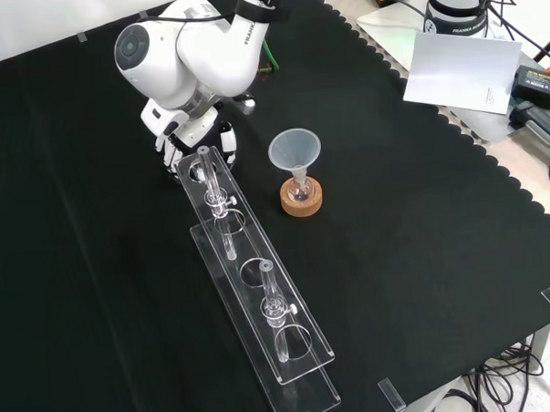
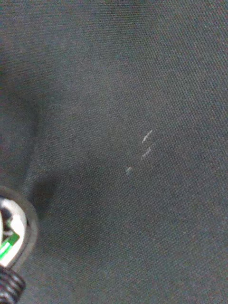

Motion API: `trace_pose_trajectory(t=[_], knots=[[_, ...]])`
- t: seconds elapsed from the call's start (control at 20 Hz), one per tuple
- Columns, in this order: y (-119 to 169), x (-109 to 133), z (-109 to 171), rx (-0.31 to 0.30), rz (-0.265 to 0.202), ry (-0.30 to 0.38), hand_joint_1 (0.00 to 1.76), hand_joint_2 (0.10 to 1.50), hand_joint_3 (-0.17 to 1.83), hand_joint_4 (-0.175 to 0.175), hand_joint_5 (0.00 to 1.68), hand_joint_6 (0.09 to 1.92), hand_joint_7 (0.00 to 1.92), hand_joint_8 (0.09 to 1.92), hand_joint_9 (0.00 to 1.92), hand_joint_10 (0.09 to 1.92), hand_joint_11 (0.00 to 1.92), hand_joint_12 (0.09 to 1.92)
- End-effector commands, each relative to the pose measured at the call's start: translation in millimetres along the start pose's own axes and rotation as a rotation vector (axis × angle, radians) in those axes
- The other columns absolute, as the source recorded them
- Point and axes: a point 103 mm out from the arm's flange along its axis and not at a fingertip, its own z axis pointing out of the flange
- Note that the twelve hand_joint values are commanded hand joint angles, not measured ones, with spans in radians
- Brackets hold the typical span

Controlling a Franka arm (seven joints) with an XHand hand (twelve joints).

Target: Pick up the weighing funnel.

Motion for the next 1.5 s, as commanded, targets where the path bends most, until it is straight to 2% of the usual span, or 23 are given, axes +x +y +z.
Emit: trace_pose_trajectory(t=[0.05,0.15,0.3,0.5,0.75,0.9,1.1,1.35,1.5], knots=[[0.1,-5.2,2.6,-0.001,0.011,-0.02,0.87,0.65,0.55,0.077,0.84,0.67,0.57,0.64,0.83,0.47,0.57,1.26],[0.7,-1.6,2.0,-0.006,0.028,-0.029,1.0,0.79,0.4,0.145,1.06,0.71,0.58,0.65,0.85,0.48,0.58,1.26],[-1.0,-1.1,0.3,-0.039,0.051,-0.042,1.09,0.82,0.35,0.173,1.22,0.63,0.63,0.64,0.91,0.46,0.66,1.19],[-6.5,-5.3,-7.2,-0.097,0.07,-0.013,1.11,0.75,0.48,0.175,1.27,0.61,0.69,0.63,1.02,0.39,0.82,1.07],[-16.4,-16.7,-21.2,-0.134,0.083,0.05,1.12,0.71,0.54,0.175,1.29,0.59,0.73,0.63,1.1,0.31,0.95,0.98],[-23.9,-25.2,-26.5,-0.14,0.07,0.077,1.12,0.71,0.54,0.175,1.31,0.57,0.73,0.63,1.12,0.28,0.99,0.95],[-34.1,-36.6,-37.5,-0.091,0.058,0.078,1.12,0.7,0.54,0.175,1.31,0.55,0.74,0.64,1.13,0.27,1.01,0.93],[-53.3,-49.5,-57.6,-0.084,0.085,0.084,1.13,0.7,0.54,0.175,1.32,0.53,0.74,0.64,1.13,0.24,1.01,0.91],[-68.9,-56.7,-69.2,-0.069,0.101,0.06,1.13,0.7,0.54,0.175,1.33,0.53,0.74,0.63,1.13,0.24,1.01,0.91]])
